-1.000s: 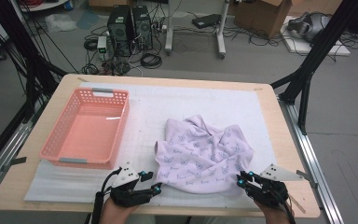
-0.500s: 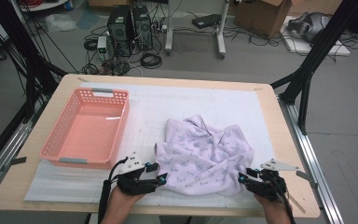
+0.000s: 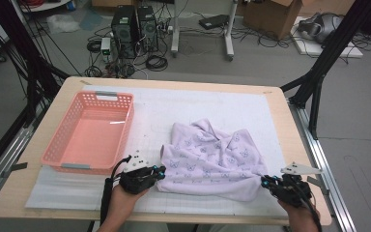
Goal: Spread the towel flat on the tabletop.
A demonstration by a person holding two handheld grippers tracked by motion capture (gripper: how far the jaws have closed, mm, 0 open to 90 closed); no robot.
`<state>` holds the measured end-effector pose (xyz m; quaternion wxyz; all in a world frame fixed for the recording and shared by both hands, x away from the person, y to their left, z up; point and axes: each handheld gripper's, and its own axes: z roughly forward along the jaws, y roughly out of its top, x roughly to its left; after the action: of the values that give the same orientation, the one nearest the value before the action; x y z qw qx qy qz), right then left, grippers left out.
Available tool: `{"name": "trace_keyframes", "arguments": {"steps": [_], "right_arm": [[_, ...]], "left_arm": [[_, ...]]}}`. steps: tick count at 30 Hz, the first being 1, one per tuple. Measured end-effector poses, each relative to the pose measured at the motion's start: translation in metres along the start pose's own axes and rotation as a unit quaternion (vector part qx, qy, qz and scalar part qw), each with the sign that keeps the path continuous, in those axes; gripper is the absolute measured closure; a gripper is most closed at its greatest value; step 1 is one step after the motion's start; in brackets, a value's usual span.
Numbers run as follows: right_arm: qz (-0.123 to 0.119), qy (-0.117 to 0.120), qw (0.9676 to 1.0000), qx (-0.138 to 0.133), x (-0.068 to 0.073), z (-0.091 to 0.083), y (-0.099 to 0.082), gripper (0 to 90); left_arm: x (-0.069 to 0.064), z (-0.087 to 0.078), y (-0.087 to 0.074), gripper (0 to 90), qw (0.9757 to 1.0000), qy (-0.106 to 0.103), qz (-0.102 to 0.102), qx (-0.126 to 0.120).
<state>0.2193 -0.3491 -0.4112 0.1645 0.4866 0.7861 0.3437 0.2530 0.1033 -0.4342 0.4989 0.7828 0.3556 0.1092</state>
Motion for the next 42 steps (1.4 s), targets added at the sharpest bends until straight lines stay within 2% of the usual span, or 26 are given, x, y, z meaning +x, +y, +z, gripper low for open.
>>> {"name": "trace_keyframes", "arguments": {"steps": [5,6,8,9,11,12,13,14,17,19,20,21,22,24,26,27,28,29,30,32,33,34,35,36,41,42], "right_arm": [[0.002,0.02,0.9982,0.056,0.0,-0.023,-0.014,82.1],[-0.002,0.027,0.997,0.073,0.004,-0.028,-0.018,82.0],[-0.012,0.043,0.9958,0.08,0.009,-0.035,-0.023,79.9],[-0.017,0.043,0.9959,0.078,0.01,-0.038,-0.024,76.7],[-0.016,0.038,0.9977,0.053,0.012,-0.044,-0.023,68.6],[-0.017,0.032,0.9989,0.03,0.011,-0.047,-0.02,65.1],[-0.017,0.032,0.9989,0.03,0.011,-0.047,-0.02,65.1],[-0.014,0.024,0.9996,-0.003,0.009,-0.05,-0.014,62.5],[-0.015,0.015,0.9989,-0.041,0.008,-0.048,-0.005,58.6],[-0.019,0.017,0.9983,-0.053,0.008,-0.037,0.001,55.5],[-0.023,0.019,0.9981,-0.053,0.01,-0.026,0.004,55.3],[-0.026,0.03,0.9981,-0.047,0.011,-0.018,0.005,55.3],[-0.035,0.05,0.9975,-0.036,0.015,-0.003,0.007,55.3],[-0.05,0.068,0.9964,-0.009,0.022,0.022,0.009,55.1],[-0.071,0.077,0.9944,0.018,0.027,0.041,0.01,56.0],[-0.071,0.077,0.9944,0.018,0.027,0.041,0.01,56.0],[-0.097,0.072,0.9925,0.022,0.032,0.054,0.013,68.1],[-0.098,0.076,0.9919,0.025,0.031,0.055,0.015,72.1],[-0.104,0.079,0.991,0.029,0.029,0.059,0.02,84.3],[-0.119,0.074,0.9897,0.026,0.029,0.065,0.026,87.4],[-0.121,0.07,0.99,0.021,0.028,0.068,0.03,87.9],[-0.116,0.066,0.991,0.011,0.026,0.074,0.034,88.1],[-0.109,0.062,0.9921,0.006,0.025,0.077,0.037,88.2],[-0.102,0.061,0.9929,-0.003,0.022,0.081,0.041,88.3],[-0.09,0.016,0.9942,-0.057,0.013,0.097,0.066,88.5],[-0.082,0.002,0.9944,-0.067,0.011,0.1,0.072,88.5]], "left_arm": [[-0.009,-0.004,-0.001,87.2,0.9996,-0.027,0.0,0.009],[-0.014,-0.01,-0.001,87.2,0.9987,-0.046,0.003,0.019],[-0.017,-0.016,-0.001,87.0,0.9985,-0.052,0.005,0.015],[-0.017,-0.016,-0.001,86.5,0.9985,-0.052,0.005,0.015],[-0.016,-0.018,-0.002,72.0,0.9992,-0.041,0.003,0.002],[-0.012,-0.017,-0.001,63.7,0.9997,-0.023,-0.01,-0.006],[-0.012,-0.017,-0.001,59.5,0.9997,-0.023,-0.01,-0.006],[-0.009,-0.016,0.0,54.1,0.9995,-0.015,-0.018,-0.021],[-0.007,-0.013,0.002,47.0,0.9991,-0.016,-0.024,-0.03],[-0.008,-0.006,0.005,45.4,0.9995,-0.015,-0.019,-0.021],[-0.008,0.007,0.004,45.4,0.9997,-0.016,-0.015,0.006],[-0.008,0.007,0.004,45.7,0.9997,-0.016,-0.015,0.006],[-0.01,0.02,0.002,47.9,0.9992,-0.014,-0.008,0.038],[-0.011,0.029,0.0,56.3,0.9983,-0.011,-0.001,0.057],[-0.009,0.032,0.001,73.8,0.9982,-0.004,0.001,0.06],[-0.009,0.032,0.001,79.0,0.9982,-0.004,0.001,0.06],[-0.005,0.034,0.005,82.7,0.998,-0.004,-0.004,0.062],[-0.001,0.035,0.009,83.3,0.9981,0.006,-0.005,0.061],[0.002,0.036,0.012,83.8,0.9982,0.011,-0.008,0.059],[0.013,0.04,0.022,84.1,0.9982,0.028,-0.02,0.049],[0.013,0.04,0.022,84.2,0.9982,0.028,-0.02,0.049],[0.024,0.045,0.032,84.2,0.9978,0.047,-0.031,0.036],[0.024,0.045,0.032,84.1,0.9978,0.047,-0.031,0.036],[0.033,0.049,0.041,84.1,0.997,0.066,-0.03,0.03],[0.049,0.057,0.052,84.2,0.9949,0.099,-0.019,0.007],[0.056,0.06,0.055,84.3,0.9929,0.118,-0.016,0.005]]}}
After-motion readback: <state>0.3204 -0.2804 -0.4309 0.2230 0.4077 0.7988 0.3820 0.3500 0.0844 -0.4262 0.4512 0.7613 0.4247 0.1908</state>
